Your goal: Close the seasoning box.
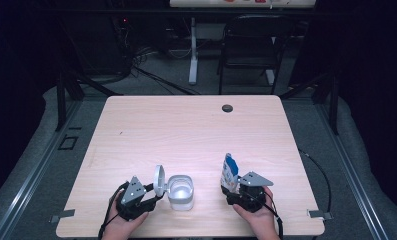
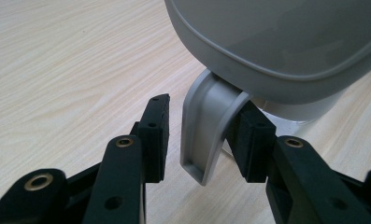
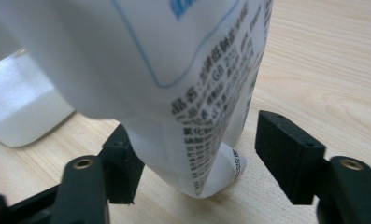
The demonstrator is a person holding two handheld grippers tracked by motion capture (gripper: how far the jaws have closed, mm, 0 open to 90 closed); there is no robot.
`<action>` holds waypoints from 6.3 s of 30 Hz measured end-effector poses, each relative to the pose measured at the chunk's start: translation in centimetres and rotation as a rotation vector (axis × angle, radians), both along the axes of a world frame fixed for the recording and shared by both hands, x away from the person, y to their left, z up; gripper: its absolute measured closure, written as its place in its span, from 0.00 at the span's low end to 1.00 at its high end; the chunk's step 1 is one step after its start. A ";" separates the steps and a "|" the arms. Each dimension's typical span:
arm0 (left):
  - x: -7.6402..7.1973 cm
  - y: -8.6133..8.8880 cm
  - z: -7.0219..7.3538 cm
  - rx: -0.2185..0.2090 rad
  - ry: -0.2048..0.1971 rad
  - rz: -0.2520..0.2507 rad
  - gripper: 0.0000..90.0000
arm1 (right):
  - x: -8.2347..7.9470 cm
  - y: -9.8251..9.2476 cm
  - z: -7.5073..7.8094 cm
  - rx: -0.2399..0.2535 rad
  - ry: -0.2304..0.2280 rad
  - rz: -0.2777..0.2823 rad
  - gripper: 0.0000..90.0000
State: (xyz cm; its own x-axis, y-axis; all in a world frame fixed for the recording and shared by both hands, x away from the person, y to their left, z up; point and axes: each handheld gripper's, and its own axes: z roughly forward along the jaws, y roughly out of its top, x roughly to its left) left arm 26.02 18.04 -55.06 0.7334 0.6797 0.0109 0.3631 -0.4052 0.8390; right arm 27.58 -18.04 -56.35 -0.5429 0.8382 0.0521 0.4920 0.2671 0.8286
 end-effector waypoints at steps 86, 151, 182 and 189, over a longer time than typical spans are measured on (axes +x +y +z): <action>0.0 4.1 4.3 -0.149 -0.035 0.108 0.66 | -3.9 -1.3 1.4 -0.008 -0.047 0.002 0.35; 0.8 7.4 3.1 -0.080 0.027 0.243 0.55 | -4.4 -6.9 3.1 0.043 0.023 -0.108 0.36; -1.1 10.4 1.0 -0.076 0.101 0.273 0.53 | -5.3 -8.1 2.4 0.038 -0.005 -0.178 0.37; -0.9 10.3 0.3 -0.075 0.110 0.270 0.53 | -5.4 -7.9 1.7 0.014 0.005 -0.170 0.37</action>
State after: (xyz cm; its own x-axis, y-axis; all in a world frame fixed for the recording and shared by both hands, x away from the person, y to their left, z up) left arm 25.16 28.32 -54.79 0.5201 0.8462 -0.1162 0.5396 -0.2201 0.8126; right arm 22.22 -25.94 -54.68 -0.3927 0.9173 0.0663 0.5329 0.1682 0.8293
